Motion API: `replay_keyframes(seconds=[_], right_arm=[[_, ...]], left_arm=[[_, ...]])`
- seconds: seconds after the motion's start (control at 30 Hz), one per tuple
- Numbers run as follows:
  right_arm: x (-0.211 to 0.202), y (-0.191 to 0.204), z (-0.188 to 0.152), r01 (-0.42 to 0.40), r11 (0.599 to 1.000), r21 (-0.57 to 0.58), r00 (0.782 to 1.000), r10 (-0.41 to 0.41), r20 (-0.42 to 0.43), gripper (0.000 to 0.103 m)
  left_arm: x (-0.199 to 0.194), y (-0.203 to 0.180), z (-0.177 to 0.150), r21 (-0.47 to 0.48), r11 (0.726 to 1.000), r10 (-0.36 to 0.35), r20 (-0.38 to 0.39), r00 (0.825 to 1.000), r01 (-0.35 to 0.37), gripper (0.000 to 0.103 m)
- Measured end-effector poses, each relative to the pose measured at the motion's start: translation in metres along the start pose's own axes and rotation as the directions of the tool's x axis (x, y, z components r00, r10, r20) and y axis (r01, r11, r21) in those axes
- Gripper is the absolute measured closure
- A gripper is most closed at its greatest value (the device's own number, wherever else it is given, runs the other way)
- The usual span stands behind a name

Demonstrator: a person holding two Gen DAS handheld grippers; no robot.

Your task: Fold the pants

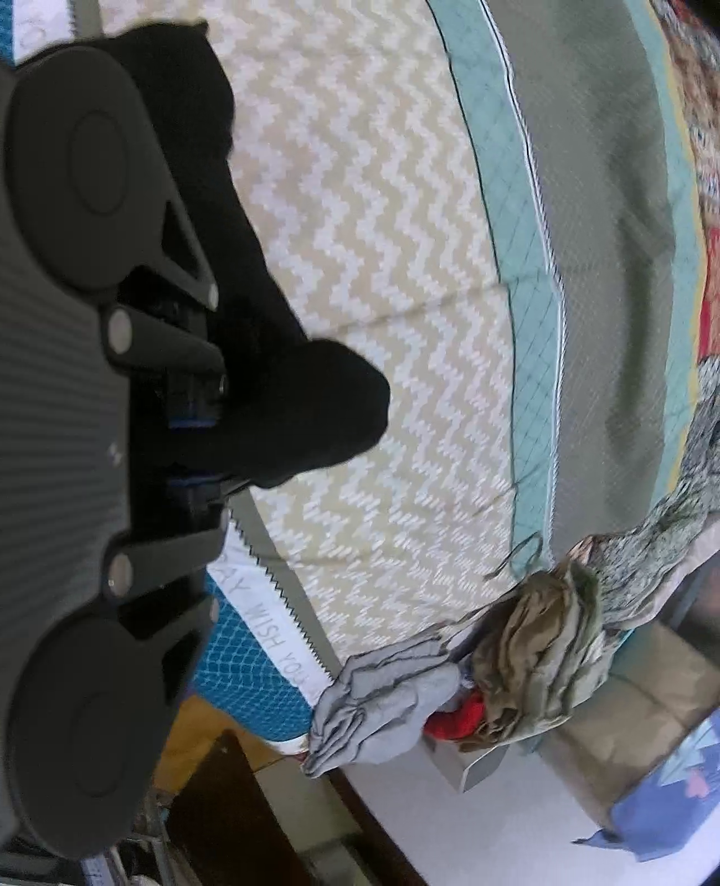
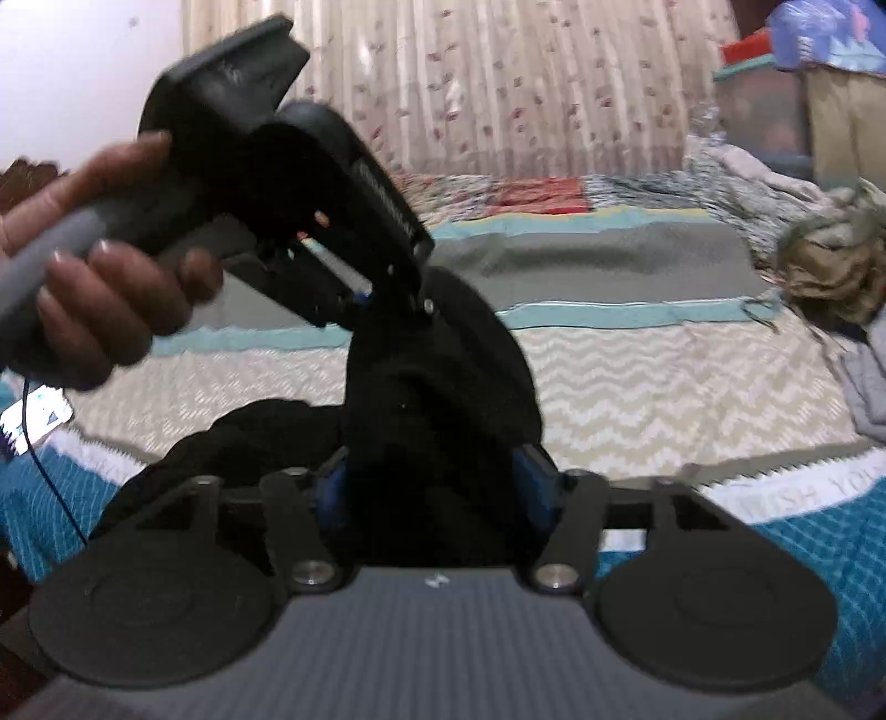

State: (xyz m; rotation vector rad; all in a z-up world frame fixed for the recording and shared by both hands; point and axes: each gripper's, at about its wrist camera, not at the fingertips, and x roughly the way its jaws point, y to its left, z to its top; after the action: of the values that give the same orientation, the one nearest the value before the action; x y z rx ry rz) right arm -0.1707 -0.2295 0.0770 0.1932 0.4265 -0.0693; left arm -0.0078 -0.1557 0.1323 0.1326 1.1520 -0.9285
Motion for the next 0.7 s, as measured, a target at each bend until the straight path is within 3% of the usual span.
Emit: replay_keyframes(seconds=[0.03, 0.1, 0.33, 0.5, 0.6, 0.7], right_arm=[[0.0, 0.007, 0.005, -0.022, 0.999, -0.024, 1.0, 0.021, -0.008, 0.079], [-0.001, 0.019, 0.013, -0.072, 0.996, -0.054, 0.997, 0.072, -0.013, 0.088], [0.008, 0.073, 0.038, -0.286, 0.95, -0.125, 0.958, 0.282, -0.054, 0.089], [0.028, 0.108, 0.034, -0.376, 0.913, -0.161, 0.921, 0.349, -0.17, 0.088], [0.054, 0.115, 0.019, -0.429, 0.899, -0.091, 0.876, 0.389, -0.285, 0.084], [0.076, 0.111, 0.007, -0.445, 0.896, 0.004, 0.829, 0.414, -0.376, 0.079]], left_arm=[[-0.008, 0.006, -0.002, -0.008, 1.0, 0.0, 0.013, 1.0, 0.0, 0.091], [-0.025, 0.023, -0.008, -0.037, 0.999, -0.017, 0.046, 0.999, 0.018, 0.09], [-0.077, 0.092, -0.043, -0.152, 0.988, -0.006, 0.14, 0.99, 0.028, 0.089], [-0.07, 0.145, -0.079, -0.266, 0.964, 0.053, 0.122, 0.991, -0.019, 0.082], [-0.039, 0.174, -0.098, -0.333, 0.94, 0.096, 0.054, 0.994, -0.072, 0.078], [-0.021, 0.186, -0.108, -0.368, 0.929, 0.077, 0.079, 0.994, -0.043, 0.078]])
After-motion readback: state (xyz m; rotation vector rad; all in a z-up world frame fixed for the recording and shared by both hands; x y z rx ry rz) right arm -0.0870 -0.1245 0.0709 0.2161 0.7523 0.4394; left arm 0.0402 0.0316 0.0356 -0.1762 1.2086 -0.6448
